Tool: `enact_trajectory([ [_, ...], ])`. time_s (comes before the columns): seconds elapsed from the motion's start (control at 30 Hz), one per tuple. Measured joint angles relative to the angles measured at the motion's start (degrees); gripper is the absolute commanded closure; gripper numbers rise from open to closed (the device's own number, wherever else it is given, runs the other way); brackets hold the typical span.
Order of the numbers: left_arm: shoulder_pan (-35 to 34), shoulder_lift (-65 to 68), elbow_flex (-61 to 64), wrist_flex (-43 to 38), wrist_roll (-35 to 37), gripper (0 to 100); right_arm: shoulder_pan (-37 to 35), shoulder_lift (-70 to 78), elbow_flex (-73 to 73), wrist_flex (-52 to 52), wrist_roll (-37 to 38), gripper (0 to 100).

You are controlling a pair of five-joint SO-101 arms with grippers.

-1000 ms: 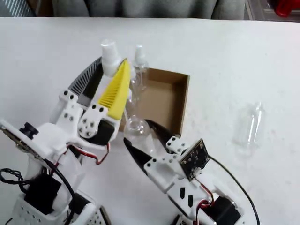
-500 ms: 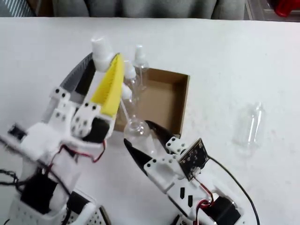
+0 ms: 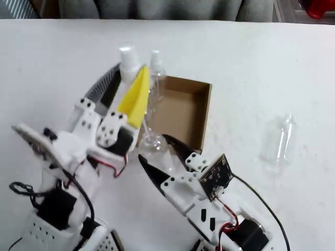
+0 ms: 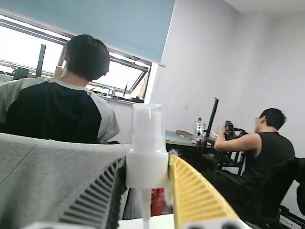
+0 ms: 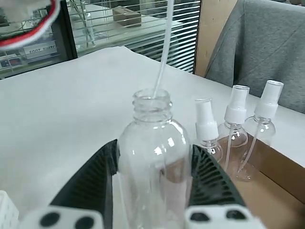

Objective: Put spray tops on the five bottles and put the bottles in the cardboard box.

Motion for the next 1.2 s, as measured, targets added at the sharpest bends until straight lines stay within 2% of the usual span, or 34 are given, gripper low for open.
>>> enact_trajectory([
  [0.5,2.37,-20.13,12.84,13.63,0.09,98,-0.35,0.09,0.00,0.00,0.09,98.3],
  [0.7,7.30,-25.41,16.18,18.46,0.09,98,-0.35,-0.62,0.00,0.00,0.09,98.3],
  [1.07,8.09,-26.46,18.11,19.08,0.00,98,-0.35,-0.70,0.00,1.23,0.09,98.3],
  [1.2,8.26,-26.46,18.11,19.08,0.00,98,1.67,-0.70,0.00,1.23,0.18,98.3],
])
